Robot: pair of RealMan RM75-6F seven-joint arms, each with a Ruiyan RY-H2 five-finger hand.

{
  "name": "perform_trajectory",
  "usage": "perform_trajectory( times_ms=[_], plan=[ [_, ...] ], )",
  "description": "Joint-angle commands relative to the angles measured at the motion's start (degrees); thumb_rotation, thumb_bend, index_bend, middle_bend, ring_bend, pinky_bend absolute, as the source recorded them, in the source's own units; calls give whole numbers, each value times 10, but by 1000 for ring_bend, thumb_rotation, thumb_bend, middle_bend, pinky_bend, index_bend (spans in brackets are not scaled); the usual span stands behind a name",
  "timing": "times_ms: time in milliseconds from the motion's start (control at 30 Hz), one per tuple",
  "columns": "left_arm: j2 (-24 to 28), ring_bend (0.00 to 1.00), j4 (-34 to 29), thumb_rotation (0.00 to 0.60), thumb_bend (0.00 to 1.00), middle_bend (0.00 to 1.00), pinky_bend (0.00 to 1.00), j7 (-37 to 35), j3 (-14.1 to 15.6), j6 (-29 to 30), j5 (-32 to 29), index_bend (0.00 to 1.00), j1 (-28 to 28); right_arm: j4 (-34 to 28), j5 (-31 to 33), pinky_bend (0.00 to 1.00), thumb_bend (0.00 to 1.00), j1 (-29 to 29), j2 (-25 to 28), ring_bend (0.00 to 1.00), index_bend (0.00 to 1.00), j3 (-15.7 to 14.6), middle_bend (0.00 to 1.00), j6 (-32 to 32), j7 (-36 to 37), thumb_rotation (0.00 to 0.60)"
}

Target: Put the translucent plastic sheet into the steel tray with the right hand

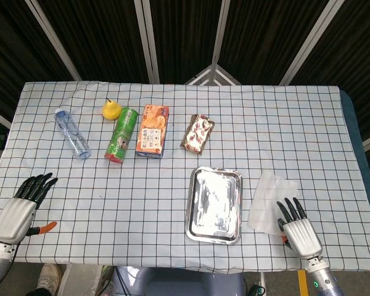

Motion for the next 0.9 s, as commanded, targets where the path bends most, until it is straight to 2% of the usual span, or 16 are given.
perform_trajectory(
  times_ms=[33, 200, 367, 700, 900],
  plan=[
    [0, 0, 0, 600, 6, 0, 0, 0, 0, 0, 0, 0, 0, 5, -12, 0, 507, 1, -3, 6, 696, -5, 202, 14, 13, 600],
    [0, 0, 1, 600, 6, 0, 0, -2, 0, 1, 1, 0, 0, -15, -31, 0, 522, 7, 5, 7, 709, -4, 213, 37, 27, 600],
    [0, 0, 1, 600, 6, 0, 0, 0, 0, 0, 1, 0, 0, -75, -53, 0, 524, 25, 25, 7, 709, 13, 213, 65, 28, 600],
    [0, 0, 1, 600, 6, 0, 0, 0, 0, -1, 1, 0, -1, -173, -61, 0, 523, 51, 62, 7, 709, 42, 214, 63, -10, 600],
    [0, 0, 1, 600, 6, 0, 0, 1, 0, -1, 1, 0, -1, -218, -84, 0, 525, 61, 62, 7, 708, 41, 213, 65, -23, 600]
  ],
)
